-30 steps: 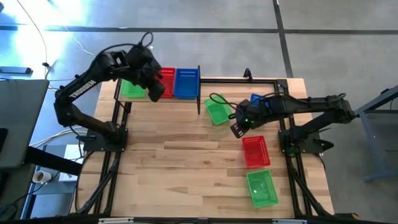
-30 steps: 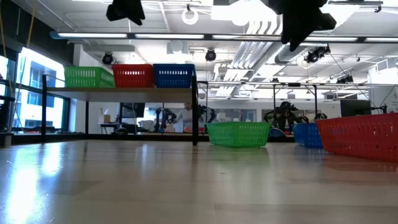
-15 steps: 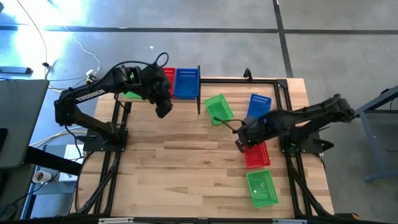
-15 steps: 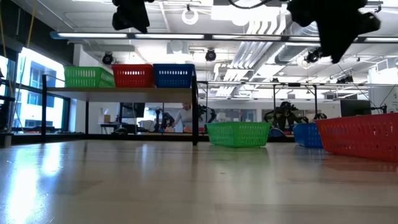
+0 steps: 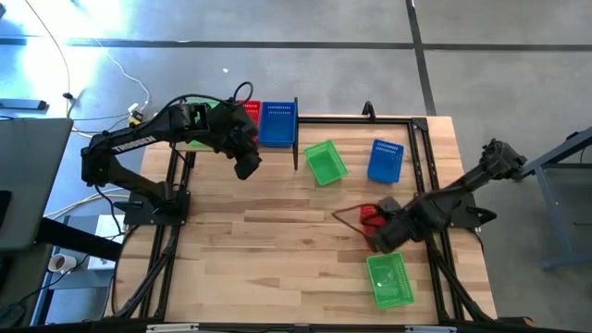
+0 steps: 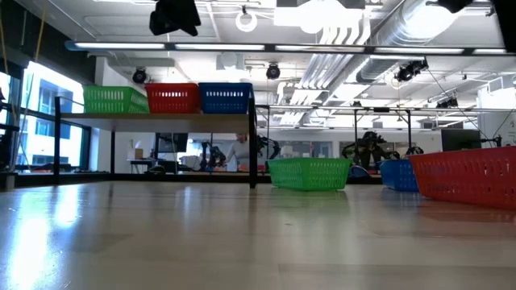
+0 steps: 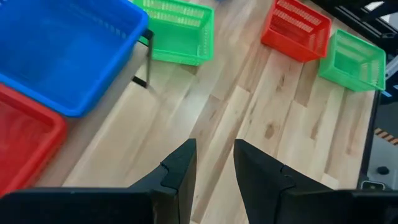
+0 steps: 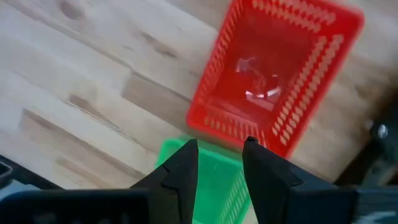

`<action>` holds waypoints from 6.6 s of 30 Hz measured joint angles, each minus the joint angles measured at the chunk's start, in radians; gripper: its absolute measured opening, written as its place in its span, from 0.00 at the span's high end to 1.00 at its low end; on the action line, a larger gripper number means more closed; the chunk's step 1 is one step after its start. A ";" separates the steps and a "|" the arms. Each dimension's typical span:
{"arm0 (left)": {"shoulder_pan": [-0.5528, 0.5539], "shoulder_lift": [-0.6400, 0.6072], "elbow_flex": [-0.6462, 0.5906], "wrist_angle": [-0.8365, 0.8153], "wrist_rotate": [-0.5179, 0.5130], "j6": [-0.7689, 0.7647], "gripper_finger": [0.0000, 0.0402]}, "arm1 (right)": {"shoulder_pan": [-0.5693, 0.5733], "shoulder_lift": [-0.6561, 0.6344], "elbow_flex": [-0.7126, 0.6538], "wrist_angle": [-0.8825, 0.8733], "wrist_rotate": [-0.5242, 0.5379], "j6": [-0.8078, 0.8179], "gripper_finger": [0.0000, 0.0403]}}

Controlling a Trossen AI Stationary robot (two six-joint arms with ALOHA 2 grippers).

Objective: Stack baskets on shelf by color
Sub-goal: Stack the bottom green basket on top of the green basket on the shelf

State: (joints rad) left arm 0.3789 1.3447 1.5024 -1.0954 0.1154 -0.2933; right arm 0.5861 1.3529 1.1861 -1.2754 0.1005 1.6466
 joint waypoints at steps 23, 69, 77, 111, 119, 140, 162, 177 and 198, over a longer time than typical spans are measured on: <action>-0.122 0.002 0.000 -0.008 -0.106 -0.278 0.76 | 0.405 0.002 -0.203 0.239 -0.040 0.529 0.72; -0.445 0.002 0.000 -0.007 -0.277 -0.517 0.76 | 0.407 0.194 -0.263 0.494 -0.020 0.494 1.00; -0.443 0.002 0.000 -0.010 -0.257 -0.410 0.67 | 0.313 0.194 -0.171 0.460 0.060 0.351 1.00; -0.212 0.002 0.000 -0.016 -0.205 -0.154 0.49 | -0.381 0.224 0.203 0.373 0.187 -0.584 1.00; -0.180 0.002 0.000 -0.010 -0.202 -0.164 0.49 | -0.455 0.316 0.327 0.324 0.182 -0.715 1.00; -0.176 0.158 0.001 -0.005 -0.153 -0.175 0.49 | -0.579 0.448 0.454 0.276 0.161 -0.973 1.00; -0.222 0.176 0.000 -0.012 -0.150 -0.152 0.52 | -0.671 0.449 0.454 0.284 0.206 -0.775 1.00; -0.439 0.165 0.001 -0.062 -0.135 0.087 0.55 | -0.612 0.450 0.464 0.360 0.150 -0.674 1.00; -0.604 0.156 0.001 -0.166 -0.393 0.093 0.55 | -0.507 0.450 0.464 0.394 0.210 -0.571 1.00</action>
State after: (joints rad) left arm -0.2254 1.5003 1.5031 -1.2611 -0.2775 -0.2003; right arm 0.0789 1.8027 1.6505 -0.8818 0.3103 1.0754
